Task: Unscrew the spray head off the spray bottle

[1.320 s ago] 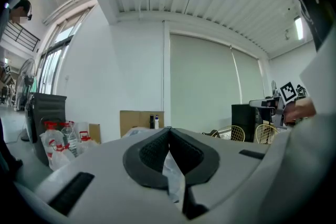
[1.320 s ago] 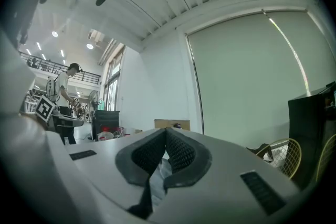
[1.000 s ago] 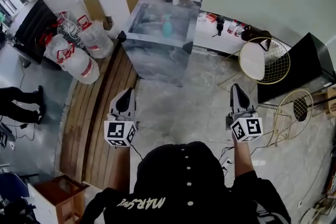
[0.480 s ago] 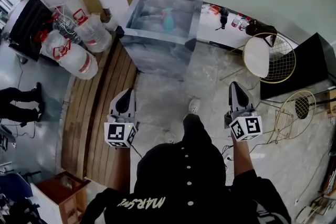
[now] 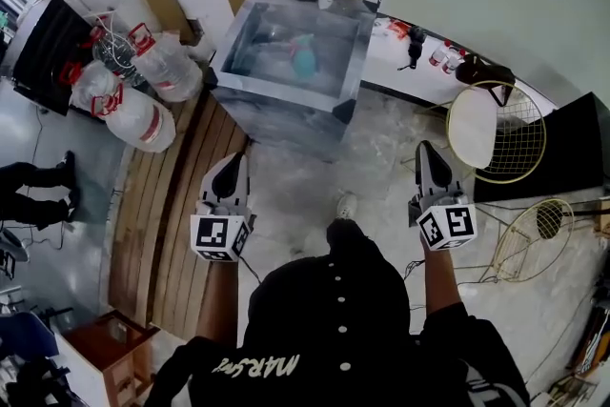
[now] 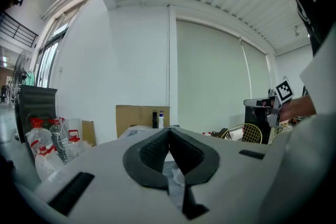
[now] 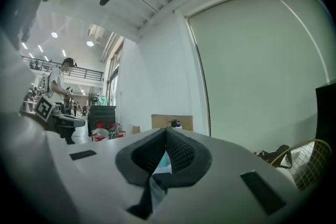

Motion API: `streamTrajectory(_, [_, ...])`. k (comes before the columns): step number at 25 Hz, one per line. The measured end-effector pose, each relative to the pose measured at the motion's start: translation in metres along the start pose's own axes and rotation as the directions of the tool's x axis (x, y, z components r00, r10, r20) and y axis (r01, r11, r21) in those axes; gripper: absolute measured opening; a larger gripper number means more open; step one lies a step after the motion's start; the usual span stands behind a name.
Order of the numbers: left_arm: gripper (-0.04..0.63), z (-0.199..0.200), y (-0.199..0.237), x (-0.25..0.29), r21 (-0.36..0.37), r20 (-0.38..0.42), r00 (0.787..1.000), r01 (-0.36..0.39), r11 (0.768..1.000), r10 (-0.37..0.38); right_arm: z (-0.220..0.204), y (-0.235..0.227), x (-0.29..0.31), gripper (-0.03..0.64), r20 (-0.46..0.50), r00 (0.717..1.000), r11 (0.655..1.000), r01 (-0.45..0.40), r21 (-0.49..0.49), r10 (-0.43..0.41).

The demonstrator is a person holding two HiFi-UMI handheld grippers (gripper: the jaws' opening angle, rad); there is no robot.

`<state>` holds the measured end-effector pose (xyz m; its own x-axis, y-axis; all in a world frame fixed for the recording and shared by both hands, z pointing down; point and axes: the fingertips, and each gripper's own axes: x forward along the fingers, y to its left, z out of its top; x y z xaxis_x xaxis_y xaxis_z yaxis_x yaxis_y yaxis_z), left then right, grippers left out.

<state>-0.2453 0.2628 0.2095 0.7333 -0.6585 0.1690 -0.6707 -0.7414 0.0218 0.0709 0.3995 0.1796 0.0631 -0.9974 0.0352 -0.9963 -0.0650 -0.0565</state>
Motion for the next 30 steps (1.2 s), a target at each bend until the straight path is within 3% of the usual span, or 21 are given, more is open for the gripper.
streamTrajectory(16, [0.025, 0.031, -0.018, 0.147, -0.017, -0.008, 0.995, -0.096, 0.995, 0.096, 0.011, -0.113, 0.126, 0.012, -0.012, 0.993, 0.993, -0.116, 0.014, 0.116])
streamTrajectory(30, [0.025, 0.011, -0.003, 0.191, -0.070, -0.061, 0.987, -0.154, 0.986, 0.150, -0.028, -0.112, 0.205, 0.012, -0.093, 0.965, 0.969, -0.244, 0.043, 0.247])
